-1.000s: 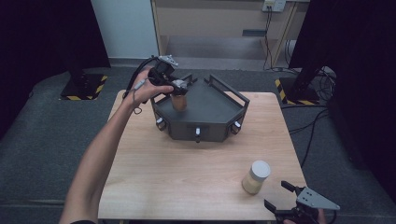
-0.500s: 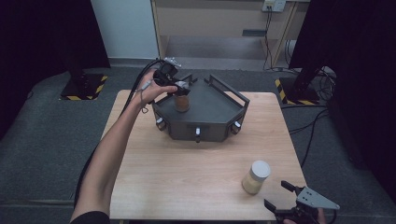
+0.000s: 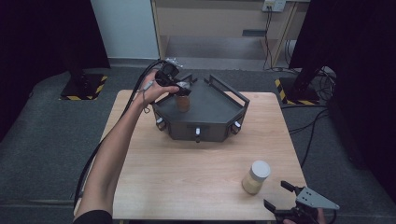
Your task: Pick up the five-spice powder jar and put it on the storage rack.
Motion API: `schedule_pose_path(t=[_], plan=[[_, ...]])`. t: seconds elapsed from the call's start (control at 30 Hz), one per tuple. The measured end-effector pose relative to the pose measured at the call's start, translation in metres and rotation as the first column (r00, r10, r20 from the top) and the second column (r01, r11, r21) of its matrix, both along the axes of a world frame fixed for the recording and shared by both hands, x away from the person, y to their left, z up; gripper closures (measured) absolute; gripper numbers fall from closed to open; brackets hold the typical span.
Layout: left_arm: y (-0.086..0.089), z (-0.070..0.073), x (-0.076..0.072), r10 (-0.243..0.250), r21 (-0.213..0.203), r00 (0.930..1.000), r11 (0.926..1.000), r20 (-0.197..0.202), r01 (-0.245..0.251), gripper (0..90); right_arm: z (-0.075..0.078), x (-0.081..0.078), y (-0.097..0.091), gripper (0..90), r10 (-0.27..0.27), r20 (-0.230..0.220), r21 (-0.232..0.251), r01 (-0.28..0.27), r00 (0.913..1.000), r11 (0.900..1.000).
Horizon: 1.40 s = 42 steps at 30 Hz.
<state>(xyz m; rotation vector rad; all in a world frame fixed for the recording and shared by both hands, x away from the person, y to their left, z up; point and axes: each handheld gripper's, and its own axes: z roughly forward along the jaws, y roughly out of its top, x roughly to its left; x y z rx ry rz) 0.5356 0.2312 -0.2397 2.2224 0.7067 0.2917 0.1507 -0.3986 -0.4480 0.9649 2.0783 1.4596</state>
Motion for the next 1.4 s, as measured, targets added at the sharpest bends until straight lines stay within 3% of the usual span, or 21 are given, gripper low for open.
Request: schedule_pose_path(t=[0.2, 0.23, 0.3, 0.43, 0.77, 1.4], plan=[[-0.002, 0.000, 0.000, -0.010, 0.009, 0.9999, 0.9999, 0.000, 0.010, 33.2, 0.000, 0.000, 0.000, 3.7, 0.002, 0.002, -0.001, -0.002, 1.0000, 1.0000], [-0.002, 0.000, -0.001, -0.001, -0.002, 1.0000, 1.0000, 0.000, 0.001, 30.4, 0.000, 0.000, 0.000, 3.7, 0.002, 0.003, -0.001, -0.002, 1.0000, 1.0000], [-0.003, 0.000, -0.001, 0.024, -0.025, 0.9993, 0.9994, -0.028, -0.025, 16.4, 0.000, -0.001, 0.000, 3.7, 0.002, 0.003, -0.001, -0.002, 1.0000, 1.0000], [-0.009, 0.001, -0.008, 0.050, -0.005, 0.9988, 0.9987, -0.002, -0.050, 6.1, 0.000, 0.000, 0.000, 3.7, 0.005, 0.003, 0.000, -0.005, 1.0000, 1.0000], [-0.003, 0.011, -0.023, 0.066, -0.034, 0.9969, 0.9974, 0.044, -0.064, 4.6, 0.000, 0.000, 0.000, 3.7, 0.007, 0.004, 0.003, -0.007, 1.0000, 1.0000], [0.019, 0.038, -0.088, 0.069, -0.090, 0.9838, 0.9944, 0.165, -0.055, 5.0, 0.000, 0.000, 0.000, 3.8, 0.010, 0.005, 0.001, -0.010, 0.9999, 1.0000]])
